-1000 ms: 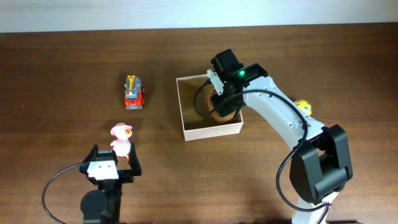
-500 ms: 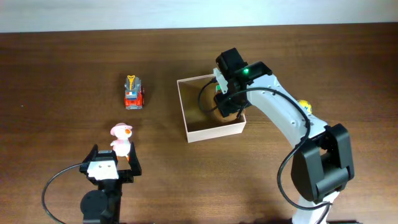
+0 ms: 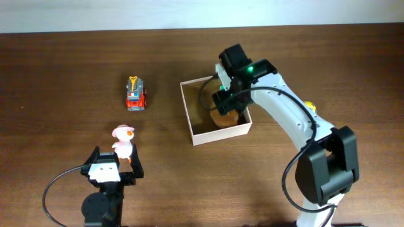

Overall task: Pack container
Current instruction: 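Lower the capybara into the box beside the colour cube, then open the right gripper and release the capybara in the box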

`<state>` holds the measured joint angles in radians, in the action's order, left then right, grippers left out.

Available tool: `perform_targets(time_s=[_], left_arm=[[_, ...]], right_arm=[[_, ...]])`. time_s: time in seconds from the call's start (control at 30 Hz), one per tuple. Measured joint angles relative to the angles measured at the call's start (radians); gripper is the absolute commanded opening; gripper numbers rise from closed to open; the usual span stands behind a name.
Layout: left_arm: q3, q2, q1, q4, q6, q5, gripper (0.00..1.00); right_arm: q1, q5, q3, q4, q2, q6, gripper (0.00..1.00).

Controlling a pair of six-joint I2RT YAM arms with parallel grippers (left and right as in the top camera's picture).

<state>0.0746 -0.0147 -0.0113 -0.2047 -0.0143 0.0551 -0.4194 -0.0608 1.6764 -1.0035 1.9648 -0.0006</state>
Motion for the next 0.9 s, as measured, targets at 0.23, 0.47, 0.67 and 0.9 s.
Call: perform_targets(time_s=[0.23,0.47,0.67,0.9], left_arm=[[0.000,0.000,0.000,0.000,0.000,0.000,0.99],[0.000,0.000,0.000,0.000,0.000,0.000,0.99],[0.000,0.000,0.000,0.000,0.000,0.000,0.99],[0.000,0.000,0.000,0.000,0.000,0.000,0.99]], right_arm=[[-0.009,-0.067,0.076,-0.003,0.000,-0.008,0.33],[-0.064,-0.082,0.076,0.014,0.006,-0.005,0.17],[-0.106,-0.080,0.076,0.025,0.050,-0.011,0.17],[-0.110,-0.080,0.076,0.018,0.092,-0.012,0.16]])
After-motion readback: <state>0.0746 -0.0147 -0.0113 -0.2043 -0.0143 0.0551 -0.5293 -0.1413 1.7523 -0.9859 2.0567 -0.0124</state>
